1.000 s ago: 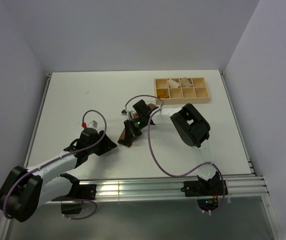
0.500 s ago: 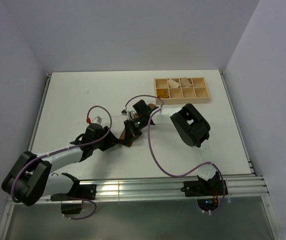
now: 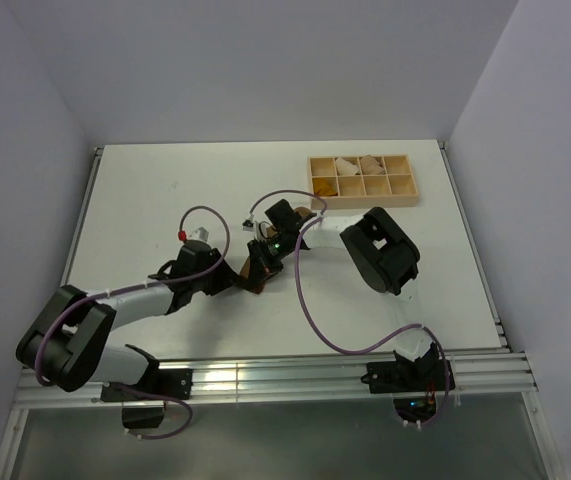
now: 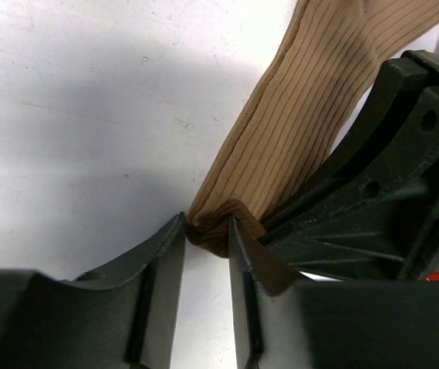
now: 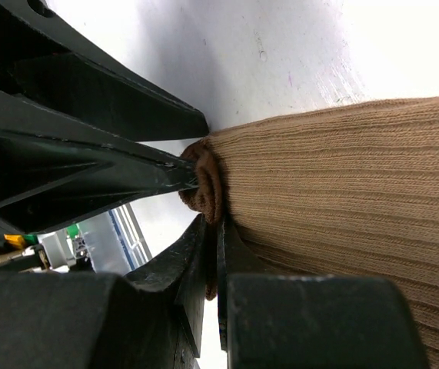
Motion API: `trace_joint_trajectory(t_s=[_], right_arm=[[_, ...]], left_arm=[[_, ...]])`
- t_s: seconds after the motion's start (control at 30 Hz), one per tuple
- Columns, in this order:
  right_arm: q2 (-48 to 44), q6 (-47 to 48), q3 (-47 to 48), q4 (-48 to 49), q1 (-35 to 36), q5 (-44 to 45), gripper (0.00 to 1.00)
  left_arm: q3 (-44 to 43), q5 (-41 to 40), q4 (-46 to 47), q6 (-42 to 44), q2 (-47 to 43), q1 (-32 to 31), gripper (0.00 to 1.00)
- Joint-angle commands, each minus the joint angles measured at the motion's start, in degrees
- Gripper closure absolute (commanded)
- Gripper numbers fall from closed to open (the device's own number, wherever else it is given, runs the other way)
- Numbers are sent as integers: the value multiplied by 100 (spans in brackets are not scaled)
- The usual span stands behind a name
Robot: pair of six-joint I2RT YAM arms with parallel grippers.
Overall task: Roll the socks
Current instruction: Roll the sock at the center of the board.
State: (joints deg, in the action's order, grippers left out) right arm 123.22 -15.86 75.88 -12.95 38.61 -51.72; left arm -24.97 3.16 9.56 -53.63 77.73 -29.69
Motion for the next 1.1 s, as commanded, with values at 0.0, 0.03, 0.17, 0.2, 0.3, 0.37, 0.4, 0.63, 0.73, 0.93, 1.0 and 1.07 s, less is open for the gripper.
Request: trace_joint_trajectory(t_s=[0.0, 0.03, 0.17, 0.2, 0.3, 0.37, 0.4, 0.63, 0.73, 0.93, 1.0, 1.07], right_arm=[[44, 39, 173, -102, -38, 277, 94], [36, 30, 182, -102, -46, 294, 93], [-43, -31, 129, -6, -38, 408, 86], [-113, -49, 103, 55, -38, 444, 82], [-324, -5, 24, 126, -38, 663, 74], [-465, 38, -55, 161, -29, 812, 69], [-613, 56, -82, 170, -29, 978, 66], [-1221, 293, -310, 56, -29, 1524, 44], [-1528, 381, -468, 29, -38, 1849, 42], [-2459, 557, -1171, 407, -29, 2517, 36], [-2846, 662, -1505, 591, -3, 2930, 34], [-3118, 759, -1873, 758, 32, 3351, 32]], left_arm=[[-183, -272, -323, 159, 224, -72, 66], [-210, -289, -376, 168, 286, -80, 69], [-367, -472, -630, 186, 400, -221, 75], [-403, -622, -718, 186, 453, -256, 78], [-482, -798, -921, 195, 549, -335, 82], [-517, -852, -939, 195, 594, -362, 85], [-535, -861, -1087, 195, 655, -370, 88], [-641, -922, -1211, 238, 778, -406, 92], [-684, -940, -1246, 265, 778, -414, 92], [-816, -914, -1369, 388, 831, -415, 92], [-851, -905, -1369, 397, 831, -415, 92], [-860, -905, -1396, 423, 805, -415, 92]])
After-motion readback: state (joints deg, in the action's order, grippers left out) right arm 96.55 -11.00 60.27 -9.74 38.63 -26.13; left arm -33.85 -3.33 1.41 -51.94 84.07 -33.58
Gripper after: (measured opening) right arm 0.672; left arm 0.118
